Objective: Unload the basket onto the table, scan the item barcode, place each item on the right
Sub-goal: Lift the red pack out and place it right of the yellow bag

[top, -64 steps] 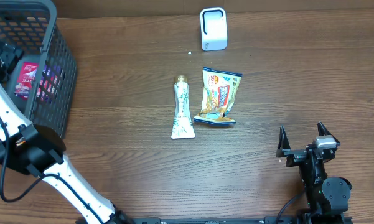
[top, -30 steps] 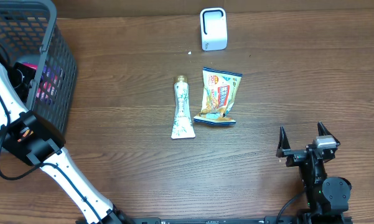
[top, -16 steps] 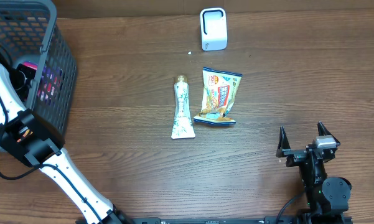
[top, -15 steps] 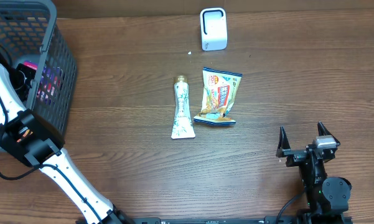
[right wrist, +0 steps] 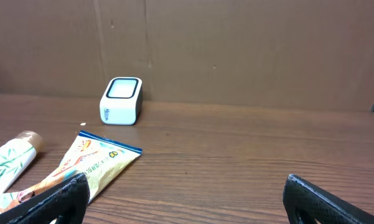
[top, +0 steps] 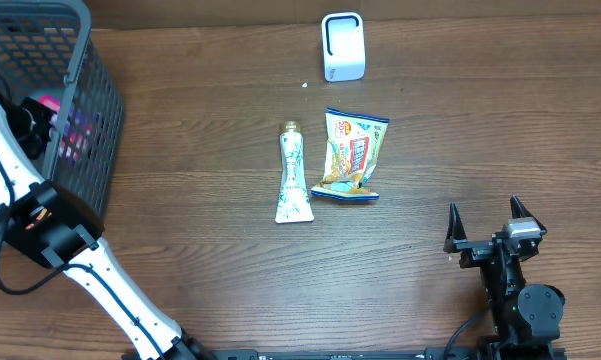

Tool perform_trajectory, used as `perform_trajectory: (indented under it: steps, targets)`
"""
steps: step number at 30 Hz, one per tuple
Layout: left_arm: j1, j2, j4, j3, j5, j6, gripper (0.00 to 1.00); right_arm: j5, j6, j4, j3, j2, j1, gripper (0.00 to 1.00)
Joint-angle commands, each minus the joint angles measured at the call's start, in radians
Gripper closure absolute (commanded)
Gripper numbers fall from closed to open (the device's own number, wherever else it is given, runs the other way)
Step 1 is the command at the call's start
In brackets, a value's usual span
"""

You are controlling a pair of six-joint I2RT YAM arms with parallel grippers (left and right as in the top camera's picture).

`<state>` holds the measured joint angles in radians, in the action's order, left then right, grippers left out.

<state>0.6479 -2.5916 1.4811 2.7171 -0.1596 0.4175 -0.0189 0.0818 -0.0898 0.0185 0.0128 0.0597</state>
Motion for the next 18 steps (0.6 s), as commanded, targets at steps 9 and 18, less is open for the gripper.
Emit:
perform_trajectory:
  steps: [9, 18]
  targets:
    - [-0.01, 0.35, -0.005, 0.141, -0.052, -0.078, 0.96, 0.003, -0.003, 0.006, -0.01, -0.01, 0.005, 0.0]
    - [-0.11, 0.628, 0.011, 0.141, -0.229, -0.082, 0.96, 0.003, -0.003, 0.006, -0.01, -0.01, 0.005, 0.0]
